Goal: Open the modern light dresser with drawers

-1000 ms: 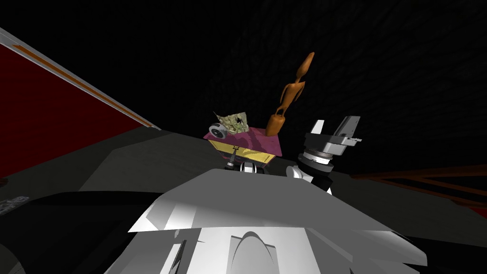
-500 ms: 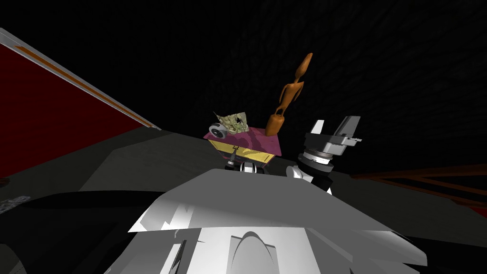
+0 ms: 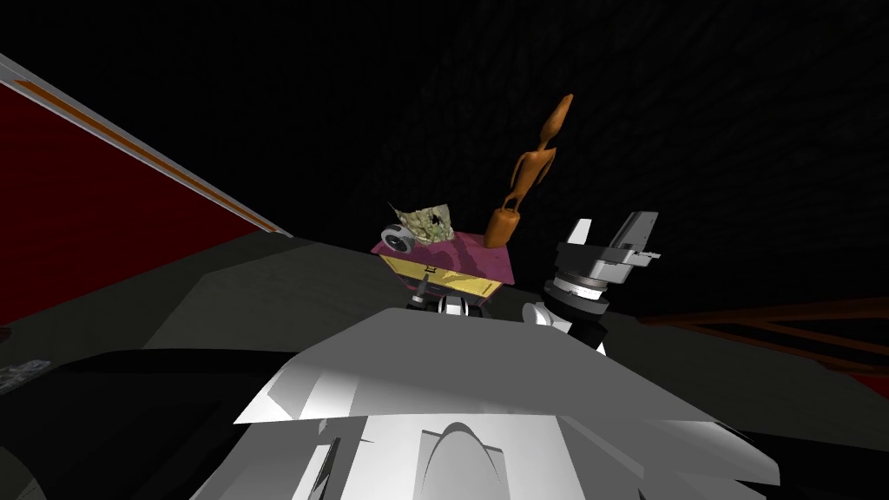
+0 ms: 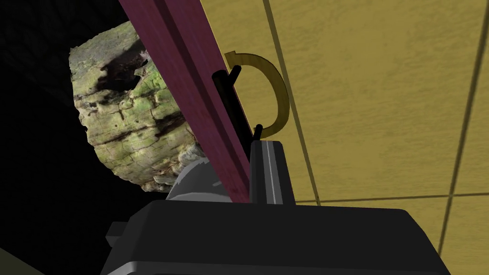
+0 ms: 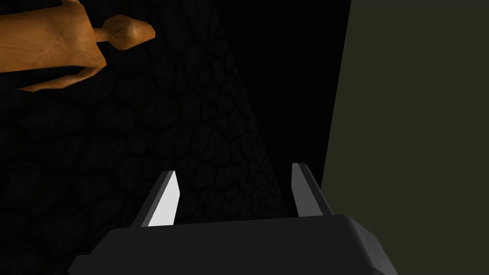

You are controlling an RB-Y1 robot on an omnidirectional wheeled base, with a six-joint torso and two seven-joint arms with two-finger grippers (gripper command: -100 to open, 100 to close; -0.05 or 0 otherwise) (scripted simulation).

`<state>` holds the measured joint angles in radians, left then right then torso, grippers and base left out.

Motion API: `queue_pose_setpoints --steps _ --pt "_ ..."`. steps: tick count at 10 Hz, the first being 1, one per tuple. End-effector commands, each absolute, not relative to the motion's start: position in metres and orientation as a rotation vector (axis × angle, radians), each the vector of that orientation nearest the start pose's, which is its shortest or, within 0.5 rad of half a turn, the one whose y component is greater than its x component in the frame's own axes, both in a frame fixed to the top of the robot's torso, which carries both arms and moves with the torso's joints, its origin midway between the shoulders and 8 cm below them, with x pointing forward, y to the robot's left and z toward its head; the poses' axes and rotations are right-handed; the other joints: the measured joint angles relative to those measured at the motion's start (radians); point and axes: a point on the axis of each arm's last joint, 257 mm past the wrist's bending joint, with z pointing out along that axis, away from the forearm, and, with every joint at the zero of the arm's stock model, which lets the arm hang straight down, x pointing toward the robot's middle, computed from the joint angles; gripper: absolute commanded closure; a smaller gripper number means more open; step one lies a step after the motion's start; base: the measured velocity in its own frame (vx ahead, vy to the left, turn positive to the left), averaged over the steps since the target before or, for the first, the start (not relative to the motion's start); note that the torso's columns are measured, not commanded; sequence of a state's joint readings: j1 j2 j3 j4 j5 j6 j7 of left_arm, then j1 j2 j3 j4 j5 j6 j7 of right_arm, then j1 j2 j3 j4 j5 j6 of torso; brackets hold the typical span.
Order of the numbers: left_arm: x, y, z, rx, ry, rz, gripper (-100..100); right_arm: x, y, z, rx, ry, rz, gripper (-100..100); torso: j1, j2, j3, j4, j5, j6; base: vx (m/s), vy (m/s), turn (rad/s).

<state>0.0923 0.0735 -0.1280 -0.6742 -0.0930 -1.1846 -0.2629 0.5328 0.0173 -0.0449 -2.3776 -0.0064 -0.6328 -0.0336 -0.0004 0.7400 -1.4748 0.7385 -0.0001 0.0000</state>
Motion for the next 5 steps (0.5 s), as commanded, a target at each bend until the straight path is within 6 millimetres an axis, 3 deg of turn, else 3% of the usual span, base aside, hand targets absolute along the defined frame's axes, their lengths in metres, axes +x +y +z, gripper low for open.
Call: queue_pose_setpoints --steps 1,5 --pt "0.385 0.203 -0.385 -0.685 1.355 -1.121 -100 0.292 -0.287 0.080 0.508 0.452 1.321 0 0.000 -0.001 -0.001 0.000 0.000 0.000 -0.060 -0.019 -0.026" --pt "0.411 0.207 -0.386 -0.681 1.397 -1.102 -100 0.292 -0.287 0.080 0.508 0.452 1.321 0 0.000 -0.002 -0.001 -0.001 0.000 0.000 -0.078 -0.019 -0.019"
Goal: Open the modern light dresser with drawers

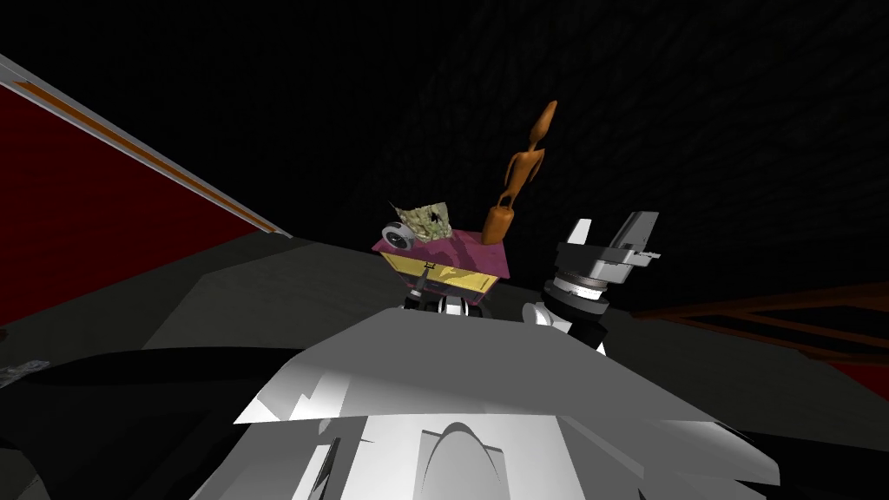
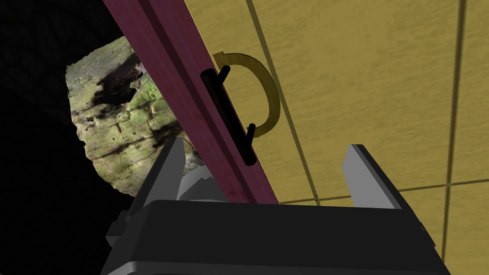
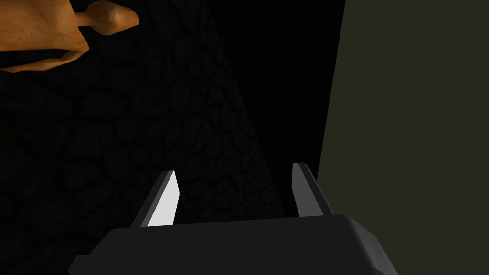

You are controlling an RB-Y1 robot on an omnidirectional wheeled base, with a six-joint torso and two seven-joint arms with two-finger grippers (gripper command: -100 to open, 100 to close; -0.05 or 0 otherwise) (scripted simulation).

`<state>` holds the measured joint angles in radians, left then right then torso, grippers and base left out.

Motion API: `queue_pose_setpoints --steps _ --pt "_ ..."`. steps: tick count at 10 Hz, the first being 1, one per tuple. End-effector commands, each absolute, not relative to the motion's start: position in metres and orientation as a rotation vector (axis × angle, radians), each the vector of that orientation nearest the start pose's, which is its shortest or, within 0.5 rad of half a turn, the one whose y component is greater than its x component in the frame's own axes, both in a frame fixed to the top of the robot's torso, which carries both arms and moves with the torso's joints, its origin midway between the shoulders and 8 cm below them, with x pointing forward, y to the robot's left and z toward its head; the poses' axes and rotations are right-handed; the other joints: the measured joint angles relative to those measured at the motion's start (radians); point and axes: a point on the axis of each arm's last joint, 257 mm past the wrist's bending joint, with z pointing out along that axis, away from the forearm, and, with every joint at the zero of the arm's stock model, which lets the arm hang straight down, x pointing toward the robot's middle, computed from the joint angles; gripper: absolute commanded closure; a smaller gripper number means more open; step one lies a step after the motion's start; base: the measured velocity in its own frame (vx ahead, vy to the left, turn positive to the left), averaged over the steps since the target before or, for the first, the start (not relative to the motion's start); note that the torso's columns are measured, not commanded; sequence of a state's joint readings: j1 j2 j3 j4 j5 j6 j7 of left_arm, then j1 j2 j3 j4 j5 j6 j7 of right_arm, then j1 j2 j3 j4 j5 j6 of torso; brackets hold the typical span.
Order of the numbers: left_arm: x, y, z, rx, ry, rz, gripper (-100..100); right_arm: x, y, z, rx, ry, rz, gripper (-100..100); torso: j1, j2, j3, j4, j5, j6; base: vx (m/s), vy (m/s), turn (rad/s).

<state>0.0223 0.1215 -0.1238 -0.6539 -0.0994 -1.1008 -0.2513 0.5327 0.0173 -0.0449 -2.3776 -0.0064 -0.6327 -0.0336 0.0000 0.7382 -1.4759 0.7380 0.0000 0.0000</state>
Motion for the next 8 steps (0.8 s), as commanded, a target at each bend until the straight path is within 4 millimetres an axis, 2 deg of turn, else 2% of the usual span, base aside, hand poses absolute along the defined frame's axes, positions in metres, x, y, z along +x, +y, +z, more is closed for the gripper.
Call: queue_pose_setpoints --steps 1,8 --pt "0.418 0.208 -0.386 -0.681 1.407 -1.096 -100 0.292 -0.287 0.080 0.508 0.452 1.321 0 0.000 0.000 0.000 0.000 0.000 0.000 -0.063 -0.022 -0.017" --pt "0.460 0.212 -0.384 -0.689 1.473 -1.059 -100 0.292 -0.287 0.080 0.508 0.452 1.321 0 0.000 0.000 0.000 0.000 0.000 0.000 -0.062 -0.015 -0.015"
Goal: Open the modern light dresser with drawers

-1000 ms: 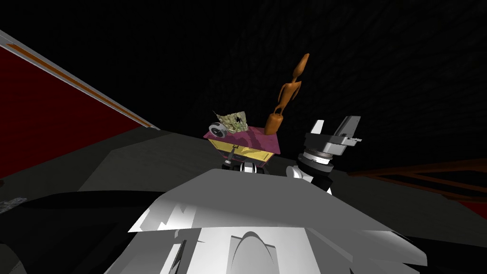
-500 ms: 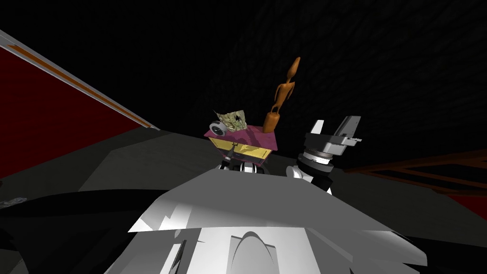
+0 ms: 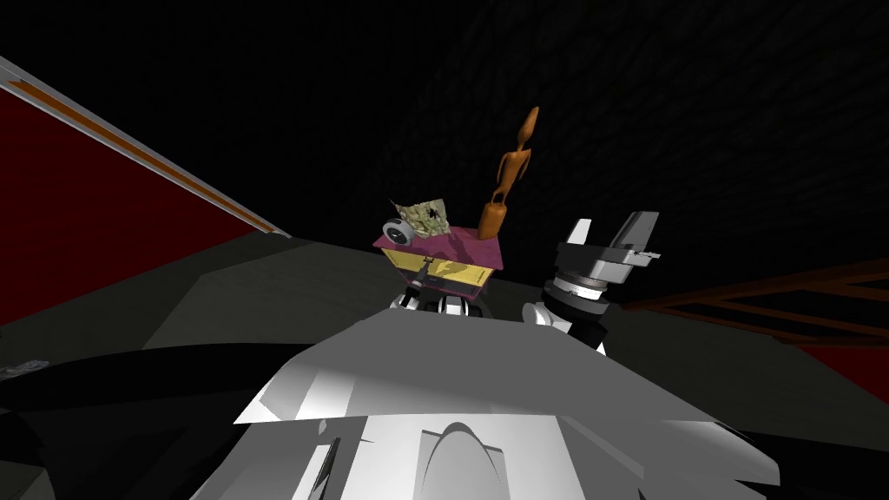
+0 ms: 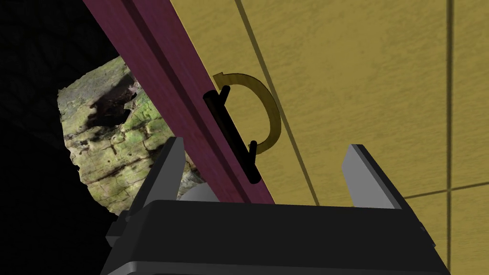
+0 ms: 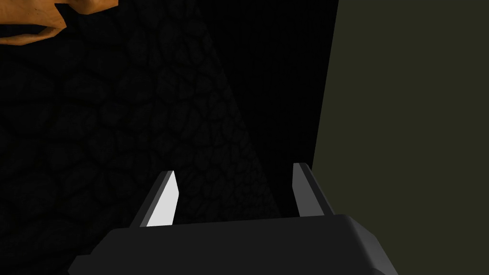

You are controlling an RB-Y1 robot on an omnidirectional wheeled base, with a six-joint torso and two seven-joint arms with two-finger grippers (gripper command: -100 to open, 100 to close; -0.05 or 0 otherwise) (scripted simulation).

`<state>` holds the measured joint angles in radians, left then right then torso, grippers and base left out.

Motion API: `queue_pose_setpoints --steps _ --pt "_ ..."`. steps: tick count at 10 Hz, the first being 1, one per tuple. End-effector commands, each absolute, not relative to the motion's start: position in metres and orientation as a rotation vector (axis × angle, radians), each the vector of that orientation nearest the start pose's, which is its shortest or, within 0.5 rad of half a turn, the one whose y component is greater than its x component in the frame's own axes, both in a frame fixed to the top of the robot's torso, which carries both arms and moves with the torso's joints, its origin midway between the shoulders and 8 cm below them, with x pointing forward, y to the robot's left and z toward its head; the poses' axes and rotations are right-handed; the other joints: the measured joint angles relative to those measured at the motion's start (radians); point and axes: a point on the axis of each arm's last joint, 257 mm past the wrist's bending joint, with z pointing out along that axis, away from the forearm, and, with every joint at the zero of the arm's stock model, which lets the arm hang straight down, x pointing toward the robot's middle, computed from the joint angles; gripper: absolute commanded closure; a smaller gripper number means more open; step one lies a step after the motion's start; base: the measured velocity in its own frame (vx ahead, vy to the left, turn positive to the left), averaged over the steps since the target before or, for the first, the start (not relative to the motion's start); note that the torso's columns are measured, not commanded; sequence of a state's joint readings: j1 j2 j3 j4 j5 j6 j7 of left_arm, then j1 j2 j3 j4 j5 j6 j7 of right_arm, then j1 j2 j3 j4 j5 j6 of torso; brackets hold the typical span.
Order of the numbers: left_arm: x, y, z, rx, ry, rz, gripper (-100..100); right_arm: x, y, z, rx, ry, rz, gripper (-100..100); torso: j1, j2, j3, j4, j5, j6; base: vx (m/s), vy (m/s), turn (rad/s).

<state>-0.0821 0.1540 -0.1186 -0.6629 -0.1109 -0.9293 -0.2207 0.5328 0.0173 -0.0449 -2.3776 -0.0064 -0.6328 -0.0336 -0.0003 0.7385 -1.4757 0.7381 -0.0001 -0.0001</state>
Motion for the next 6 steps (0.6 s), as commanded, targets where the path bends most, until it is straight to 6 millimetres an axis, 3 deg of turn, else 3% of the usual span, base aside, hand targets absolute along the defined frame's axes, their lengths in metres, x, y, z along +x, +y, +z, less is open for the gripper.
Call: queue_pose_setpoints --steps 1,6 --pt "0.466 0.213 -0.384 -0.691 1.480 -1.054 -100 0.292 -0.287 0.080 0.508 0.452 1.321 0 0.000 -0.001 0.000 0.000 0.000 0.000 -0.053 -0.018 -0.018" --pt "0.495 0.223 -0.381 -0.696 1.527 -1.010 -100 0.292 -0.287 0.080 0.508 0.452 1.321 0 0.000 0.000 0.000 0.000 0.000 0.000 -0.059 -0.020 -0.015"
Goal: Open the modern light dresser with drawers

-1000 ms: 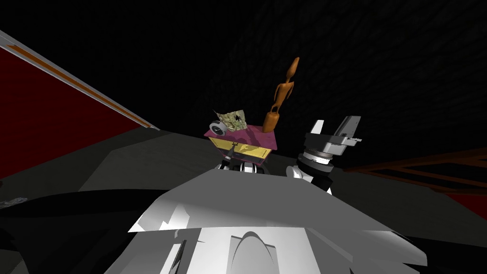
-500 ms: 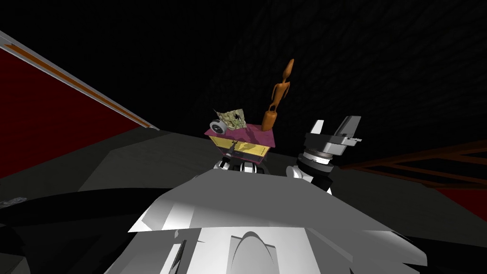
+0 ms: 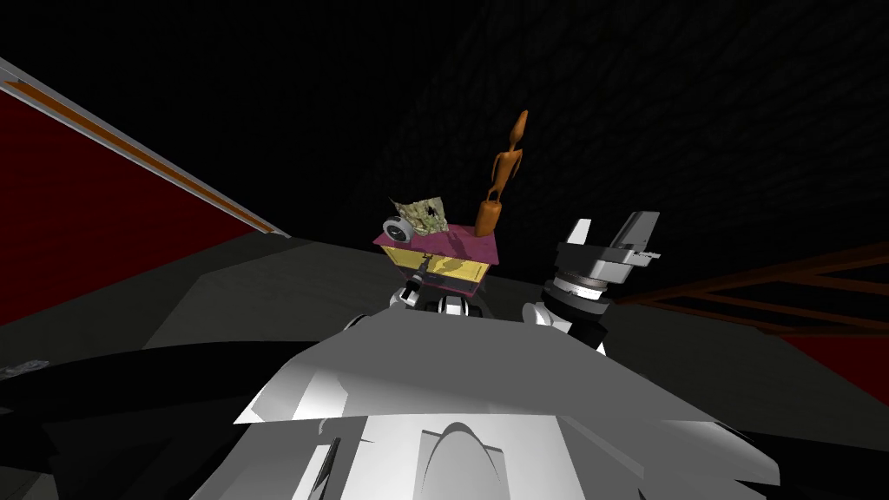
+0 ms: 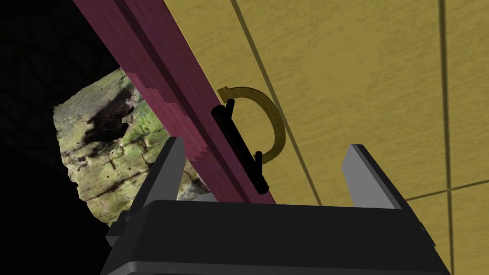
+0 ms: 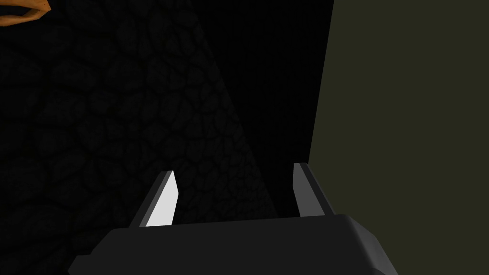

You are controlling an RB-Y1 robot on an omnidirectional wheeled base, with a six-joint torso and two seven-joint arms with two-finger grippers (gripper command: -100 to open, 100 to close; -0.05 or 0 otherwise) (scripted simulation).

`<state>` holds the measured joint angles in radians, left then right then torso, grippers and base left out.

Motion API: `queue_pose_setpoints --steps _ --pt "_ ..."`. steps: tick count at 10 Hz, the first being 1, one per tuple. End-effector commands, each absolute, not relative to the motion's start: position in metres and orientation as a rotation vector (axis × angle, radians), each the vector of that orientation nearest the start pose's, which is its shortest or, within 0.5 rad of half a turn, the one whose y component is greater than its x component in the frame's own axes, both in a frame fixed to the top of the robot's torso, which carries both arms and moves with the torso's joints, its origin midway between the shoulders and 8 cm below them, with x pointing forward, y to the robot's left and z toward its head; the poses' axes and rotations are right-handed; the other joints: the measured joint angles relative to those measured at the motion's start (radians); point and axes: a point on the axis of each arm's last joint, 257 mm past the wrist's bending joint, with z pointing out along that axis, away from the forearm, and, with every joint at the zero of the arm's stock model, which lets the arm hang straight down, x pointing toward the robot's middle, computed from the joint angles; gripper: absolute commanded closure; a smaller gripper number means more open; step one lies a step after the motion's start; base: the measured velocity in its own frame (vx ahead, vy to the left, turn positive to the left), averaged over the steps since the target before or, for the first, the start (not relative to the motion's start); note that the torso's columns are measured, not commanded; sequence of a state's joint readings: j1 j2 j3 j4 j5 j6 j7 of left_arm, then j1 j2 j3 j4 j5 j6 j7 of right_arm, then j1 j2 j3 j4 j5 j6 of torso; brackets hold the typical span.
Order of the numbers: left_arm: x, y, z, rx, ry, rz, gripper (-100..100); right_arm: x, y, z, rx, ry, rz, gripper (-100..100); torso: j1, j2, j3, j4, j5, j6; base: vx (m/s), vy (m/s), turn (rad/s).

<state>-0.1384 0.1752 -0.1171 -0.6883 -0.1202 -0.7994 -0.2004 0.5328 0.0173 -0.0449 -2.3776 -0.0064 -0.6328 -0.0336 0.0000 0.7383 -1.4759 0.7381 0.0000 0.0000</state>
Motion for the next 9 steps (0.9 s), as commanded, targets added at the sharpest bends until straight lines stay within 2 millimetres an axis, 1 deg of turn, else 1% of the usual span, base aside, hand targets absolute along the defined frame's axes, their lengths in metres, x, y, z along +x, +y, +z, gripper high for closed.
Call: queue_pose_setpoints --steps 1,9 --pt "0.501 0.226 -0.380 -0.696 1.536 -0.998 -100 0.292 -0.287 0.080 0.508 0.452 1.321 0 0.000 0.000 0.000 0.000 0.000 0.000 -0.059 -0.012 -0.021" --pt "0.550 0.264 -0.366 -0.707 1.608 -0.877 -100 0.292 -0.287 0.080 0.508 0.452 1.321 0 0.000 0.000 0.000 0.000 0.000 0.000 -0.067 -0.017 -0.018"
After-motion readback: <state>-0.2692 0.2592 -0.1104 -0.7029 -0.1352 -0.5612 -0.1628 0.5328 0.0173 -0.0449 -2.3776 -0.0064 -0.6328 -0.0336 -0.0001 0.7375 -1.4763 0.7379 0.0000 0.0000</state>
